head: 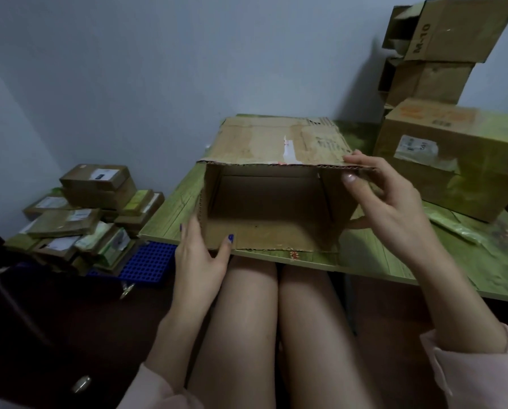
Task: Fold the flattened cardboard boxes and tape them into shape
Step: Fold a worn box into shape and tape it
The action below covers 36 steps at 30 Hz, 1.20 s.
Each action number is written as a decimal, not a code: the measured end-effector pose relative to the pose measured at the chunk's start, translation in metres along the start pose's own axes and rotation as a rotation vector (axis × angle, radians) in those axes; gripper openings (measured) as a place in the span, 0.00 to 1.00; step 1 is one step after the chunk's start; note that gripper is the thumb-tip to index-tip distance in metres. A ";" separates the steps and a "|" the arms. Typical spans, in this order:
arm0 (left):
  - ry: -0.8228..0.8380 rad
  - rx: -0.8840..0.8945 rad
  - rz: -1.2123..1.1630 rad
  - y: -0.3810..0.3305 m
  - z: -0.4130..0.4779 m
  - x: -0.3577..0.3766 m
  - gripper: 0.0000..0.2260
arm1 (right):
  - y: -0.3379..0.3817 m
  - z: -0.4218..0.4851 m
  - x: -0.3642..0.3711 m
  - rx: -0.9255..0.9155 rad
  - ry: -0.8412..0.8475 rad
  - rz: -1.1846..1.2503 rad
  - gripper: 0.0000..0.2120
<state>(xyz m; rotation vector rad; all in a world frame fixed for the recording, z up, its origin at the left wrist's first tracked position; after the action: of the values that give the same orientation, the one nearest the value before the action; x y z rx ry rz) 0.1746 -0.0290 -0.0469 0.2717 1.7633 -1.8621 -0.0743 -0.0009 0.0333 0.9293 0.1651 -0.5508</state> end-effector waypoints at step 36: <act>0.277 0.415 -0.139 -0.047 0.084 -0.029 0.23 | -0.037 0.019 0.013 -0.194 -0.029 -0.081 0.22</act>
<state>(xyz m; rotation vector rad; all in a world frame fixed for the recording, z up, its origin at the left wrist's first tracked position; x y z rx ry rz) 0.1932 -0.1033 0.0176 0.6018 1.5800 -2.3828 -0.0845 -0.0386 0.0130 0.7278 0.2268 -0.6117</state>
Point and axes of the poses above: each hand's wrist, its own z-axis towards the middle knuckle, its own x-axis out of the palm, y = z × x, the point moved 2 cm from there along z, towards the middle knuckle, and after that the axes turned 14 degrees about -x, right-handed, at the moved point
